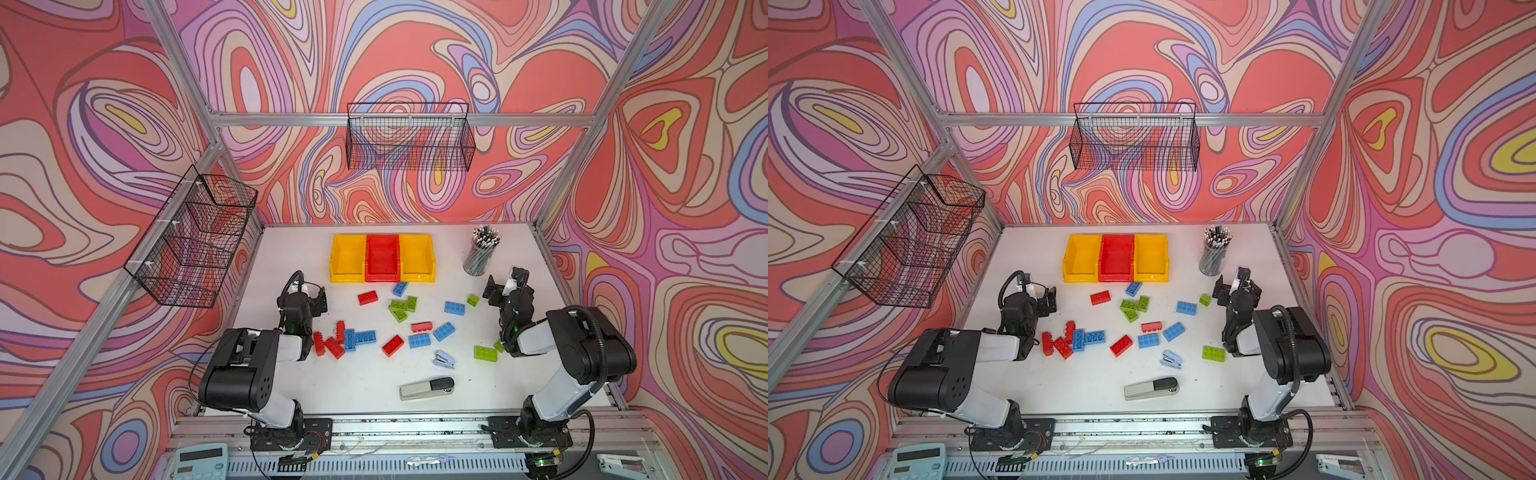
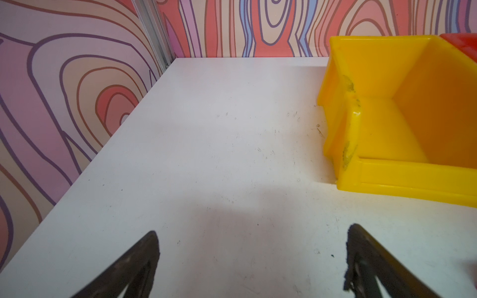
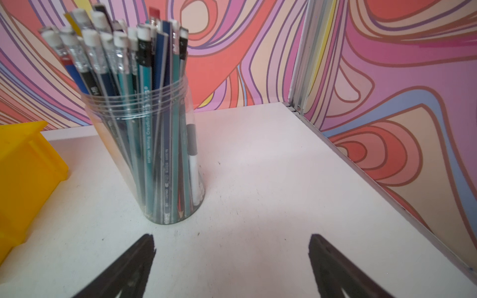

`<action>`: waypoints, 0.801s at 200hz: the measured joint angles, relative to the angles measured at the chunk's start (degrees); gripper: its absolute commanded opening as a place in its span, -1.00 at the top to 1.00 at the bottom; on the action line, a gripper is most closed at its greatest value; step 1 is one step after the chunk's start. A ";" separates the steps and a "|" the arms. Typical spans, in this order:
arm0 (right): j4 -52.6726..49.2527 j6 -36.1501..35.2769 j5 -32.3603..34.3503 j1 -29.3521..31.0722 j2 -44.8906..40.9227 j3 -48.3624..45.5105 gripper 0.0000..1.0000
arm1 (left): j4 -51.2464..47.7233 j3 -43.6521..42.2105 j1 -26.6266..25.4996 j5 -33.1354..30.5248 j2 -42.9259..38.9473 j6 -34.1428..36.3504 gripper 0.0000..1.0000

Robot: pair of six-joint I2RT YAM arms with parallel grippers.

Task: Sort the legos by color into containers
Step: 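Reach the left gripper toward the blue brick by the bins while the right arm rises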

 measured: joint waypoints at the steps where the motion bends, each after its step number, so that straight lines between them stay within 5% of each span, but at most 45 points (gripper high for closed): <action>1: -0.28 0.07 0.13 0.02 -0.20 0.00 -0.96 | -0.13 0.00 -0.04 0.00 -0.09 0.07 -1.00; 29: -12.87 0.70 2.29 0.11 -8.74 3.52 -0.96 | -7.80 2.12 -0.72 -0.17 -5.11 0.52 -1.00; 91: -53.90 7.65 3.48 0.28 -13.55 33.31 -0.70 | -32.17 21.57 -3.61 0.20 -15.63 -5.14 -1.00; 120: -65.46 12.46 0.81 2.51 -12.39 34.60 -0.70 | -40.30 24.96 -11.37 0.48 -17.64 -9.86 -1.00; 160: -76.76 17.81 -2.10 13.33 -6.14 40.33 -0.82 | -48.39 25.35 -22.05 1.97 -17.25 -15.69 -1.00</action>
